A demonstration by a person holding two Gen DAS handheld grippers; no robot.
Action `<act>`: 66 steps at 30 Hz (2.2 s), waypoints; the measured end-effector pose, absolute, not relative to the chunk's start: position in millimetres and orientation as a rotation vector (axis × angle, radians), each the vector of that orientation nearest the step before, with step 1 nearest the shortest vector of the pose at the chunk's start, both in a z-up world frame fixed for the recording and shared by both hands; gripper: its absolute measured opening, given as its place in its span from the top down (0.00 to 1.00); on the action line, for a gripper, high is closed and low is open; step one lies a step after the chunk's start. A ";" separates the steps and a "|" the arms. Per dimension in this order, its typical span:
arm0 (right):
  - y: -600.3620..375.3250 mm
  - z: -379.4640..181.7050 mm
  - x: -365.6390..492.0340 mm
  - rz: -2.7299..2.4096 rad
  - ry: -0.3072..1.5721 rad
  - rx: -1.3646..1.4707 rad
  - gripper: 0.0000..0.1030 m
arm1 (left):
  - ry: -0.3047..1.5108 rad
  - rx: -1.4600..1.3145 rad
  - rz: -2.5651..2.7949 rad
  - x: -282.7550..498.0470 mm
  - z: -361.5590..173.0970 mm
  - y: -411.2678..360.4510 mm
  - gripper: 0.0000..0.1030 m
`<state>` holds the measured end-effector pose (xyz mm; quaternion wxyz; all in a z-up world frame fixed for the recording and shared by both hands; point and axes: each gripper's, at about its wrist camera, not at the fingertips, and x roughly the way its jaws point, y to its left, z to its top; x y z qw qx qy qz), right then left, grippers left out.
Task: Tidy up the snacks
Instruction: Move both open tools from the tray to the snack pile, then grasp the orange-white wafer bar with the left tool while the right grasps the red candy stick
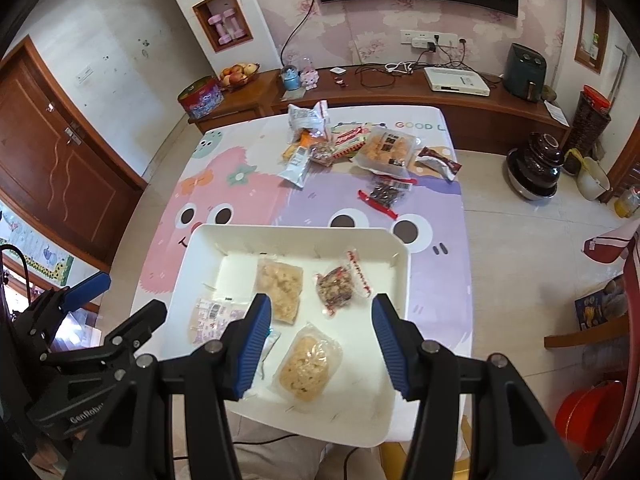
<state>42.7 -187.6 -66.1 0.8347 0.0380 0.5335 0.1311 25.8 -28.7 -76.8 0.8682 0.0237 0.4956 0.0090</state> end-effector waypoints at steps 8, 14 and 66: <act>-215.0 -61.2 81.6 0.225 1.135 0.077 0.49 | 1.039 0.043 0.005 84.4 -70.7 -21.8 0.18; -241.4 -41.0 136.4 0.200 1.098 0.053 0.49 | 1.042 0.065 -0.010 155.8 -60.8 -13.0 0.18; -197.2 -269.8 321.2 0.393 1.308 -0.261 0.79 | 1.382 0.011 -0.023 345.1 -283.0 -15.0 0.66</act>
